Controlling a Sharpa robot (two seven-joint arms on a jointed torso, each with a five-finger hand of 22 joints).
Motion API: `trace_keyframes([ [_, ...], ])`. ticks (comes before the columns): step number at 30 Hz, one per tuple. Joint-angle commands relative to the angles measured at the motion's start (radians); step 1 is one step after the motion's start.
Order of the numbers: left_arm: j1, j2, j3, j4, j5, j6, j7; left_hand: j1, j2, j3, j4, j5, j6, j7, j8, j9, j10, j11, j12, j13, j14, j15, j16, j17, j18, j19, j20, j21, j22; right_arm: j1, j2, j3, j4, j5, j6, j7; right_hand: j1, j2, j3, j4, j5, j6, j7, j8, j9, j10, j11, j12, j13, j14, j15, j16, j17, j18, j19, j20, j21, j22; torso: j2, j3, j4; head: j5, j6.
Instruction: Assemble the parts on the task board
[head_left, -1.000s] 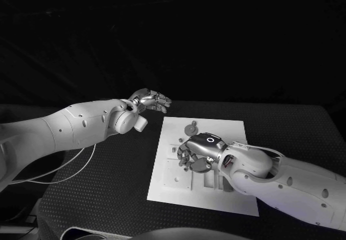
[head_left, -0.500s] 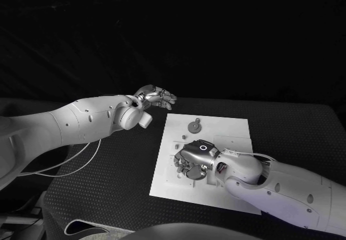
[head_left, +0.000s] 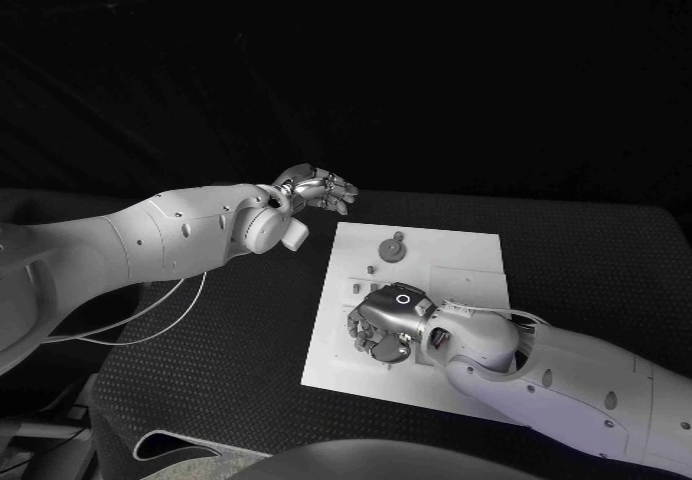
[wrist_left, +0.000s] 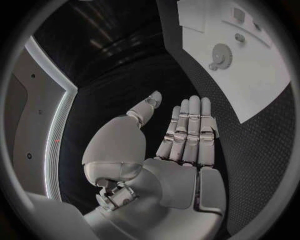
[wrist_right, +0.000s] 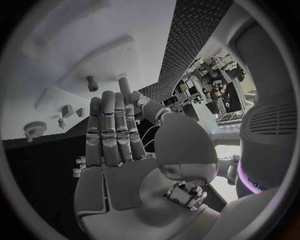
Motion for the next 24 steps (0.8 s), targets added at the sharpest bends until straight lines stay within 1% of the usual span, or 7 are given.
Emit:
trace_keyframes([
  [1, 0.001, 0.003, 0.001, 0.001, 0.005, 0.008, 0.007, 0.003, 0.002, -0.006, -0.001, 0.000, 0.005, 0.001, 0.007, -0.001, -0.001, -0.006, 0.004, -0.001, 0.005, 0.000, -0.006, 0.001, -0.003, 0.006, -0.001, 0.005, -0.002, -0.002, 0.002, -0.001, -0.002, -0.016, 0.018, 0.013, 0.006, 0.008, 0.005, 0.000, 0.003, 0.007, -0.001, 0.013, 0.029, 0.007, 0.001, 0.000, 0.002, 0.000, -0.004, 0.006, 0.001, 0.013, 0.005, -0.001, 0.004, 0.023, 0.000, 0.0007, -0.0012, 0.003, -0.002],
  [8, 0.001, 0.003, 0.001, 0.002, 0.005, 0.009, 0.007, 0.003, 0.002, -0.006, -0.001, 0.000, 0.004, 0.001, 0.007, -0.001, -0.001, -0.006, 0.004, -0.001, 0.006, 0.000, -0.006, 0.002, -0.003, 0.006, -0.001, 0.005, -0.002, -0.003, 0.003, -0.007, -0.013, -0.019, 0.026, 0.012, 0.006, 0.008, 0.005, 0.000, 0.003, 0.007, -0.001, 0.013, 0.029, 0.007, 0.001, 0.000, 0.002, 0.000, -0.004, 0.006, 0.001, 0.013, 0.004, -0.001, 0.004, 0.023, 0.000, 0.0007, -0.0015, 0.004, -0.003],
  [16, 0.001, 0.002, 0.001, 0.002, 0.005, 0.009, 0.006, 0.003, 0.001, -0.007, -0.001, 0.000, 0.004, 0.001, 0.007, -0.001, -0.001, -0.006, 0.004, -0.002, 0.006, 0.000, -0.006, 0.002, -0.003, 0.006, -0.001, 0.005, -0.002, -0.003, 0.002, -0.009, -0.018, -0.021, 0.036, 0.010, 0.006, 0.008, 0.005, 0.000, 0.003, 0.007, -0.001, 0.012, 0.030, 0.007, 0.001, 0.000, 0.003, -0.001, -0.004, 0.007, 0.001, 0.013, 0.004, -0.001, 0.004, 0.023, 0.000, 0.0008, -0.0017, 0.007, -0.006],
  [24, 0.001, 0.002, 0.001, 0.002, 0.005, 0.009, 0.006, 0.003, 0.002, -0.007, -0.001, 0.000, 0.004, 0.001, 0.007, -0.002, -0.001, -0.006, 0.004, -0.002, 0.006, 0.000, -0.007, 0.003, -0.003, 0.006, -0.001, 0.005, -0.003, -0.003, 0.008, -0.012, -0.031, -0.036, 0.039, 0.002, 0.006, 0.008, 0.005, -0.001, 0.003, 0.007, -0.001, 0.012, 0.030, 0.007, 0.001, -0.001, 0.003, -0.001, -0.004, 0.007, 0.001, 0.013, 0.004, -0.001, 0.004, 0.023, 0.000, 0.0008, -0.0017, 0.007, -0.006],
])
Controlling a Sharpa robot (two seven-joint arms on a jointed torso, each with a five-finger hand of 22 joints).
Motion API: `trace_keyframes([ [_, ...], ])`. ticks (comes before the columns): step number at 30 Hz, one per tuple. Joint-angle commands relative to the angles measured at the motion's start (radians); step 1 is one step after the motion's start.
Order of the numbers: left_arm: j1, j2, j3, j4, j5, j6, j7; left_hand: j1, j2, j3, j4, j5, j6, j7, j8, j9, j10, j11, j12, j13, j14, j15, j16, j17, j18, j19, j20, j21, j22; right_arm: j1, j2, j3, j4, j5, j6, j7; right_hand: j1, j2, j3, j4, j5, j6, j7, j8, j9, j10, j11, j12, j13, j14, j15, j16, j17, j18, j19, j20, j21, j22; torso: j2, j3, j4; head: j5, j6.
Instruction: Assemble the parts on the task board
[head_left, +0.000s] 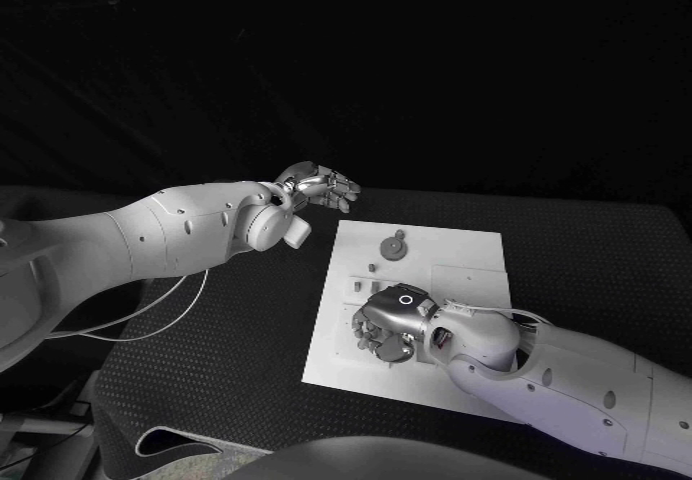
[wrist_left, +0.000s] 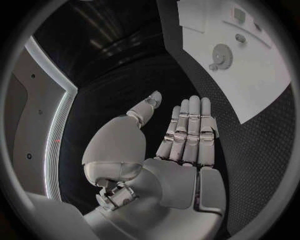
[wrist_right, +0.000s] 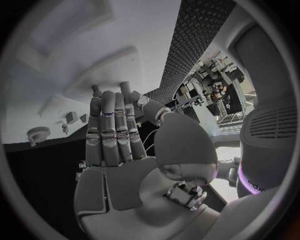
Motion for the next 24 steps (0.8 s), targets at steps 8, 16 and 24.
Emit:
trace_keyframes([
  [8, 0.001, 0.004, 0.001, 0.001, 0.005, 0.010, 0.006, 0.003, 0.002, -0.007, -0.001, 0.000, 0.004, 0.001, 0.007, -0.002, -0.001, -0.006, 0.004, -0.002, 0.006, 0.000, -0.007, 0.002, -0.003, 0.006, -0.001, 0.005, -0.002, -0.002, 0.019, -0.027, -0.018, -0.028, 0.031, -0.002, 0.001, 0.006, 0.006, 0.001, 0.004, 0.004, 0.001, 0.012, 0.030, 0.006, 0.001, -0.001, 0.001, -0.003, -0.007, 0.004, 0.001, 0.013, 0.003, -0.001, 0.004, 0.023, 0.000, -0.0001, 0.0008, -0.001, -0.001],
  [16, 0.001, 0.005, 0.001, 0.002, 0.005, 0.011, 0.006, 0.003, 0.002, -0.007, -0.001, 0.000, 0.004, 0.001, 0.007, -0.002, -0.001, -0.006, 0.004, -0.002, 0.006, 0.000, -0.008, 0.003, -0.003, 0.006, -0.001, 0.005, -0.002, -0.003, 0.023, -0.028, -0.015, -0.027, 0.037, -0.007, 0.000, 0.005, 0.005, 0.001, 0.004, 0.003, 0.001, 0.011, 0.031, 0.005, 0.001, -0.002, 0.001, -0.004, -0.006, 0.004, 0.001, 0.013, 0.002, 0.000, 0.004, 0.023, 0.000, -0.0005, 0.0006, -0.002, -0.002],
  [24, 0.001, 0.004, 0.001, 0.002, 0.006, 0.012, 0.004, 0.002, 0.002, -0.007, -0.001, 0.000, 0.004, 0.001, 0.007, -0.002, -0.002, -0.006, 0.004, -0.002, 0.006, 0.000, -0.008, 0.003, -0.003, 0.006, -0.001, 0.005, -0.003, -0.003, 0.022, -0.029, -0.020, -0.027, 0.033, -0.012, -0.002, 0.003, 0.004, 0.001, 0.004, 0.001, 0.002, 0.009, 0.031, 0.003, 0.002, -0.004, 0.002, -0.007, -0.005, 0.004, 0.000, 0.013, 0.000, 0.000, 0.004, 0.022, 0.000, -0.0007, -0.0003, -0.003, -0.001],
])
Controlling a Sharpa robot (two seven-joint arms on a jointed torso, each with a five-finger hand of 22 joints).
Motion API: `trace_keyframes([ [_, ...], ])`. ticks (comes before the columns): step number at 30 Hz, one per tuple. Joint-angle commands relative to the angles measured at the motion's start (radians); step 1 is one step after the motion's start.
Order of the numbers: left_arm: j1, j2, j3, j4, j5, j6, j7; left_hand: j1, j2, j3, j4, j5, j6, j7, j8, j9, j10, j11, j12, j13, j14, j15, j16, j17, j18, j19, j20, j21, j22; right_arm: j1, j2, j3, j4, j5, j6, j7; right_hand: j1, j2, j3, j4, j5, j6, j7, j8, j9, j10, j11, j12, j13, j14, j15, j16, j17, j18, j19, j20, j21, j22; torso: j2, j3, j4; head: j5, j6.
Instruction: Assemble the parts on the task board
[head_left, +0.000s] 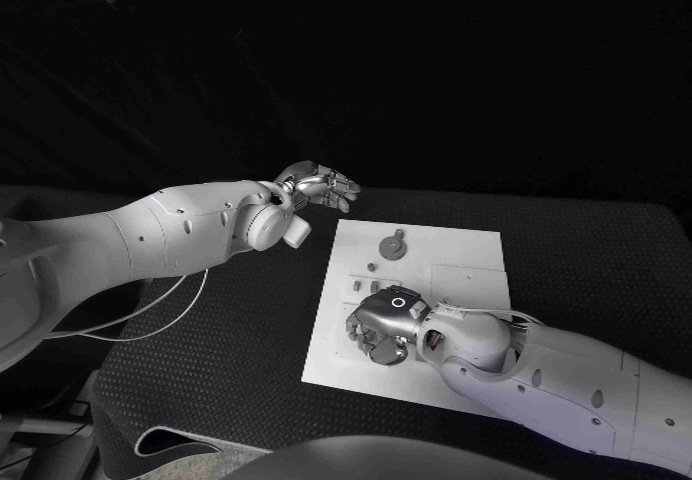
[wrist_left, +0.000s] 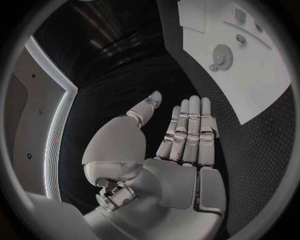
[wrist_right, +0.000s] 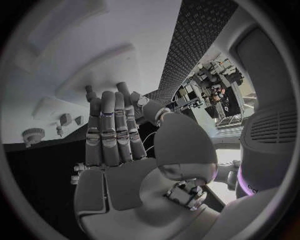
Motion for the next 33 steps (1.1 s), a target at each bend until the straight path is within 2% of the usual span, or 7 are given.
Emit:
trace_keyframes([
  [1, 0.001, 0.001, 0.001, 0.002, 0.006, 0.012, 0.004, 0.002, 0.002, -0.007, -0.001, 0.000, 0.004, 0.001, 0.007, -0.001, -0.002, -0.006, 0.004, -0.002, 0.006, 0.000, -0.004, 0.002, -0.003, 0.006, -0.001, 0.005, -0.001, -0.007, -0.002, -0.007, -0.008, -0.014, 0.037, -0.010, -0.002, 0.003, 0.005, 0.001, 0.004, 0.003, 0.001, 0.009, 0.031, 0.001, 0.001, -0.005, 0.000, -0.003, -0.004, 0.003, 0.000, 0.013, 0.000, 0.000, 0.004, 0.023, 0.000, 0.0001, -0.0008, 0.000, 0.001],
  [4, 0.001, 0.001, 0.001, 0.002, 0.006, 0.012, 0.004, 0.002, 0.002, -0.008, -0.001, -0.001, 0.003, 0.001, 0.007, -0.002, -0.002, -0.006, 0.004, -0.002, 0.006, 0.000, -0.004, 0.002, -0.003, 0.006, 0.000, 0.005, -0.001, -0.007, -0.002, -0.007, -0.009, -0.002, 0.031, -0.006, -0.008, -0.006, 0.001, 0.002, 0.004, -0.007, 0.006, 0.003, 0.030, -0.010, 0.006, -0.013, -0.001, -0.013, 0.000, 0.000, -0.002, 0.013, -0.005, 0.002, 0.003, 0.023, 0.000, 0.0004, -0.0005, -0.001, 0.001],
  [9, 0.001, -0.001, 0.001, 0.003, 0.006, 0.011, 0.003, 0.002, 0.001, -0.008, -0.001, -0.001, 0.003, 0.002, 0.007, -0.002, -0.002, -0.006, 0.004, -0.002, 0.006, 0.000, -0.005, 0.002, -0.003, 0.006, 0.000, 0.005, -0.001, -0.006, -0.004, -0.007, -0.011, 0.019, 0.013, 0.001, -0.041, -0.094, -0.014, 0.012, 0.004, -0.082, 0.038, -0.044, 0.012, -0.039, 0.022, -0.033, -0.002, -0.039, 0.011, -0.006, -0.010, 0.010, -0.023, 0.009, 0.002, 0.023, 0.000, 0.0008, -0.0010, -0.001, 0.001],
  [15, 0.001, -0.001, 0.001, 0.002, 0.006, 0.009, 0.004, 0.002, 0.001, -0.008, -0.001, 0.000, 0.003, 0.002, 0.006, -0.002, -0.002, -0.006, 0.004, -0.002, 0.006, 0.000, -0.005, 0.002, -0.003, 0.006, -0.001, 0.005, -0.001, -0.006, -0.006, -0.007, -0.011, 0.020, -0.009, -0.006, -0.074, -0.137, -0.062, 0.010, 0.002, -0.141, 0.036, -0.074, -0.006, -0.107, 0.054, -0.076, -0.019, -0.094, 0.036, -0.022, -0.021, 0.000, -0.081, 0.017, -0.008, 0.025, -0.001, 0.0012, -0.0008, -0.002, 0.002],
  [27, 0.001, -0.002, 0.001, 0.001, 0.007, 0.006, 0.003, 0.002, 0.000, -0.008, -0.001, 0.000, 0.002, 0.002, 0.006, -0.002, -0.003, -0.006, 0.004, -0.002, 0.006, 0.000, -0.005, 0.003, -0.003, 0.006, -0.001, 0.006, -0.002, -0.001, -0.056, -0.005, 0.047, 0.066, -0.120, -0.024, -0.072, -0.143, -0.070, 0.026, 0.003, -0.144, 0.052, -0.072, -0.010, -0.131, 0.065, -0.090, -0.031, -0.096, 0.039, -0.010, -0.021, 0.002, -0.084, 0.019, 0.003, 0.025, -0.001, 0.0019, 0.0008, -0.011, 0.005],
  [30, 0.001, -0.004, 0.001, -0.001, 0.007, 0.003, 0.003, 0.002, 0.000, -0.008, -0.001, 0.000, 0.002, 0.002, 0.006, -0.002, -0.003, -0.006, 0.004, -0.002, 0.006, 0.000, -0.005, 0.003, -0.003, 0.006, -0.001, 0.006, -0.002, 0.018, -0.085, 0.006, 0.077, 0.111, -0.156, -0.016, -0.066, -0.143, -0.069, 0.029, 0.003, -0.144, 0.053, -0.070, -0.012, -0.127, 0.062, -0.088, -0.033, -0.085, 0.034, 0.003, -0.018, 0.006, -0.074, 0.018, 0.015, 0.025, -0.002, 0.0025, -0.0014, -0.014, 0.010],
  [33, 0.001, -0.007, 0.001, -0.001, 0.004, -0.007, 0.005, 0.003, 0.000, -0.008, -0.001, 0.000, 0.002, 0.002, 0.006, -0.002, -0.002, -0.006, 0.004, -0.002, 0.006, 0.000, -0.005, 0.003, -0.003, 0.006, -0.001, 0.006, -0.002, 0.050, -0.120, 0.023, 0.084, 0.296, -0.107, -0.017, -0.063, -0.128, -0.073, 0.034, 0.003, -0.142, 0.057, -0.067, -0.014, -0.096, 0.049, -0.071, -0.028, -0.069, 0.022, 0.035, -0.008, 0.013, -0.055, 0.016, 0.039, 0.026, -0.002, 0.0027, -0.0045, -0.022, 0.019],
])
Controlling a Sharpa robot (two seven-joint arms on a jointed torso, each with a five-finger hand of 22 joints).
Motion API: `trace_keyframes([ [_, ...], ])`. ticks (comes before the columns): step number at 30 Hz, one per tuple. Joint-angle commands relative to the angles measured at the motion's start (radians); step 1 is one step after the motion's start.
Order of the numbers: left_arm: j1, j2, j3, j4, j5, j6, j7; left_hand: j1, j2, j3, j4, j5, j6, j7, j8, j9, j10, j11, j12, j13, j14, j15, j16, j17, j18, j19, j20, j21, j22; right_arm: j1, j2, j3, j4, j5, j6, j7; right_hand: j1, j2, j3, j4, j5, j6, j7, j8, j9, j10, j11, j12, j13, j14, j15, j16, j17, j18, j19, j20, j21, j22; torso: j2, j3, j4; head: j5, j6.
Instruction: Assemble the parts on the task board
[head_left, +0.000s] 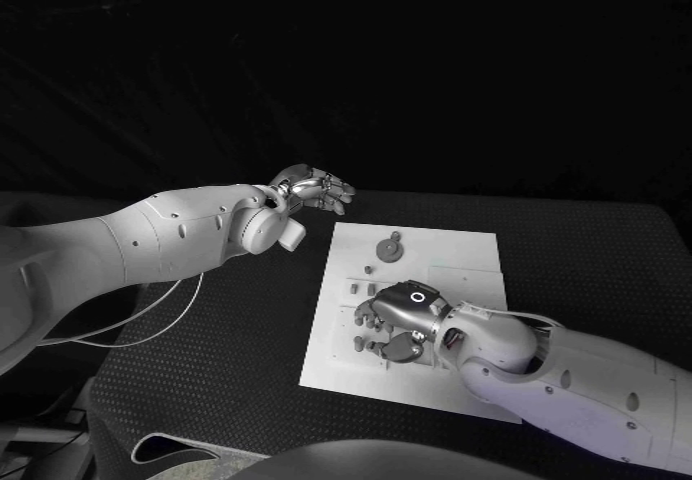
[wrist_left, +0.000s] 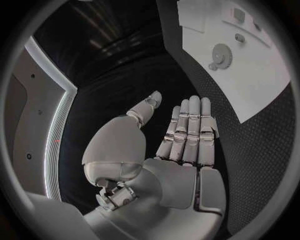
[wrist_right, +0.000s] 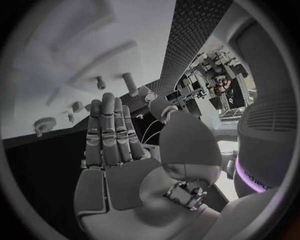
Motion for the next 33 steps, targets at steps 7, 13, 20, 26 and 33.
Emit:
trace_keyframes([
  [7, 0.001, -0.004, 0.001, -0.003, 0.004, -0.013, 0.019, 0.005, 0.000, -0.005, 0.002, 0.000, 0.006, 0.001, 0.009, -0.001, 0.004, -0.008, 0.009, 0.000, 0.009, -0.001, -0.006, 0.004, -0.002, 0.008, -0.001, 0.007, -0.002, 0.109, -0.134, 0.019, 0.010, 0.473, 0.084, -0.020, -0.026, 0.047, -0.014, 0.028, 0.002, 0.030, 0.006, 0.025, 0.002, 0.067, -0.025, 0.033, 0.009, 0.019, -0.019, 0.046, -0.001, 0.006, 0.022, -0.008, 0.034, 0.024, -0.001, 0.0008, -0.0068, -0.035, 0.035],
  [13, 0.001, 0.001, 0.001, -0.015, 0.006, -0.016, 0.023, 0.005, 0.000, -0.005, 0.002, 0.000, 0.007, 0.000, 0.010, -0.001, 0.006, -0.009, 0.010, 0.000, 0.009, -0.001, -0.007, 0.005, -0.003, 0.008, -0.001, 0.007, -0.002, 0.152, -0.217, 0.021, 0.040, 0.613, 0.163, -0.070, -0.050, 0.048, -0.034, 0.040, 0.003, 0.057, -0.013, 0.046, 0.018, 0.154, -0.071, 0.117, 0.103, 0.075, -0.059, 0.148, 0.033, 0.006, 0.087, -0.038, 0.088, 0.025, -0.003, 0.0027, -0.0144, -0.053, 0.050],
  [20, 0.000, 0.005, 0.000, -0.018, 0.008, -0.013, 0.023, 0.004, 0.001, -0.005, 0.002, 0.000, 0.008, 0.000, 0.010, -0.001, 0.007, -0.010, 0.011, 0.000, 0.009, -0.001, -0.007, 0.005, -0.003, 0.008, -0.001, 0.007, -0.002, 0.159, -0.291, 0.020, 0.056, 0.740, 0.263, -0.168, -0.106, 0.032, -0.058, 0.086, 0.003, 0.059, -0.041, 0.052, 0.053, 0.067, -0.105, 0.489, 0.583, 0.061, -0.105, 0.537, 0.223, 0.006, 0.135, -0.081, 0.236, 0.028, -0.010, 0.0095, -0.0266, -0.067, 0.056],
  [26, -0.002, 0.000, 0.000, -0.015, 0.008, -0.013, 0.024, 0.004, 0.001, -0.005, 0.002, 0.000, 0.008, 0.000, 0.010, -0.001, 0.008, -0.010, 0.011, 0.000, 0.009, -0.001, -0.007, 0.006, -0.003, 0.008, -0.001, 0.007, -0.003, 0.158, -0.328, 0.017, 0.085, 0.749, 0.336, -0.269, -0.158, 0.023, -0.040, 0.147, 0.002, 0.082, -0.051, 0.069, 0.103, -0.025, -0.114, 0.846, 0.898, 0.046, -0.116, 0.785, 0.238, 0.006, 0.144, -0.106, 0.365, 0.025, -0.013, 0.0128, -0.0319, -0.069, 0.053],
  [33, -0.004, -0.001, 0.000, -0.011, 0.008, -0.011, 0.023, 0.004, 0.001, -0.005, 0.003, 0.000, 0.008, -0.001, 0.010, -0.001, 0.008, -0.010, 0.011, 0.000, 0.009, -0.001, -0.007, 0.006, -0.003, 0.008, -0.001, 0.007, -0.003, 0.157, -0.352, -0.007, 0.134, 0.766, 0.396, -0.389, -0.295, 0.033, -0.043, 0.250, 0.002, 0.127, -0.075, 0.101, 0.158, -0.020, -0.139, 0.944, 0.938, 0.049, -0.139, 0.866, 0.209, 0.006, 0.164, -0.137, 0.410, 0.023, -0.010, 0.0092, -0.0293, -0.085, 0.051],
])
